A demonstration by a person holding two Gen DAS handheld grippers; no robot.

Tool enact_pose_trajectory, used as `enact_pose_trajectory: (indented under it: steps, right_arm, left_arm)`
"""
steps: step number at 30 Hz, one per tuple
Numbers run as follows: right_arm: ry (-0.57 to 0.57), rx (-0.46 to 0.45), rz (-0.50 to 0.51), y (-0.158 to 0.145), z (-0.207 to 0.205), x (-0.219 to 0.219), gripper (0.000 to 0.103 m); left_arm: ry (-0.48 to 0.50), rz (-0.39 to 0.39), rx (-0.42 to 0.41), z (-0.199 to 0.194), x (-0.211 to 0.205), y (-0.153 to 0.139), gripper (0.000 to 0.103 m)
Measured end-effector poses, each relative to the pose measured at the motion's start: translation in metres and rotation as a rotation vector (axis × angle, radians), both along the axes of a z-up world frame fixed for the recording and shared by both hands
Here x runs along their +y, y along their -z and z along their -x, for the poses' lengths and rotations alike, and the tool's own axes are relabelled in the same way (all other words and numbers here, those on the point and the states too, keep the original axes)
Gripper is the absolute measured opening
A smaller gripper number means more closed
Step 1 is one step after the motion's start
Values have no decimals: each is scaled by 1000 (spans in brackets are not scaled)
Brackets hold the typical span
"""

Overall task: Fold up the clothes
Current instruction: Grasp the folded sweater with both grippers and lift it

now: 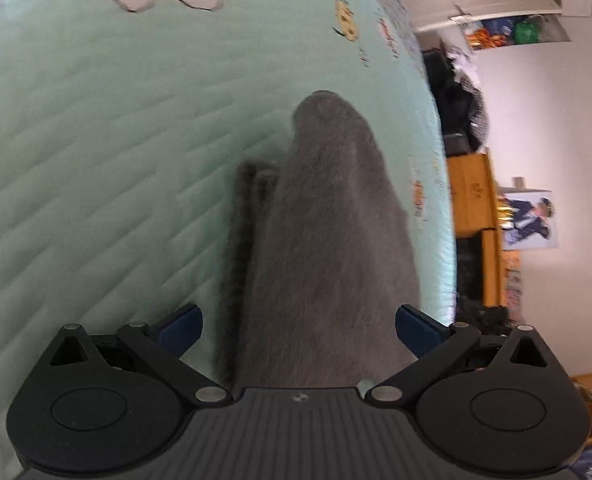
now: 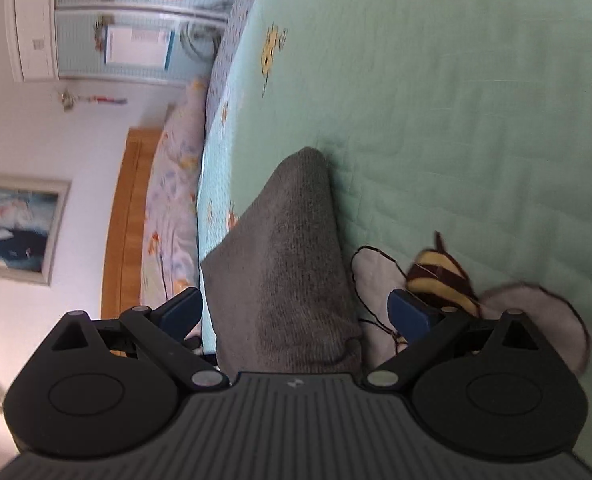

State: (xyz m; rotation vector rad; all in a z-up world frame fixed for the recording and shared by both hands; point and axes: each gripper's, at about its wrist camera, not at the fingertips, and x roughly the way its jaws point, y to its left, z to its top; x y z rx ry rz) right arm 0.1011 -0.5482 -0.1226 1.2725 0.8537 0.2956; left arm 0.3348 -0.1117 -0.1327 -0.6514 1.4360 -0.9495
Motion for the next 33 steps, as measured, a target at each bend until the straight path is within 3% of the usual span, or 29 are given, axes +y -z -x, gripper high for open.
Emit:
enact_pose_trajectory:
  steps: [3, 7, 11, 15, 16, 19, 20, 22, 27, 33]
  right_arm:
    - [-29, 30, -15, 1, -16, 4, 102]
    - [-81, 68, 7, -6, -38, 17, 103]
    - [-150, 80, 28, -8, -62, 47, 103]
    - [-171, 70, 81, -14, -66, 61, 103]
    - [-166, 68, 86, -15, -64, 60, 98]
    - [-133, 101, 134, -16, -53, 54, 64]
    - [-125, 102, 127, -14, -50, 51, 58]
    - [-110, 100, 122, -12, -45, 48, 54]
    - [-85, 68, 175, -7, -45, 59, 48]
    - [-65, 15, 273, -24, -50, 70, 40]
  left_arm:
    - [43, 21, 28, -12, -22, 11, 102]
    - [116, -21, 3, -20, -50, 10, 102]
    - [118, -16, 8, -21, -61, 12, 102]
    - [105, 12, -43, -8, -66, 12, 102]
    - [103, 17, -52, -5, -66, 12, 102]
    - [99, 14, -70, -4, -67, 9, 97]
    - [94, 2, -72, -4, -66, 7, 94]
    - [83, -31, -77, -3, -65, 5, 77]
    - [50, -58, -109, 3, -58, -3, 57]
    - [3, -45, -145, 11, -50, -15, 46]
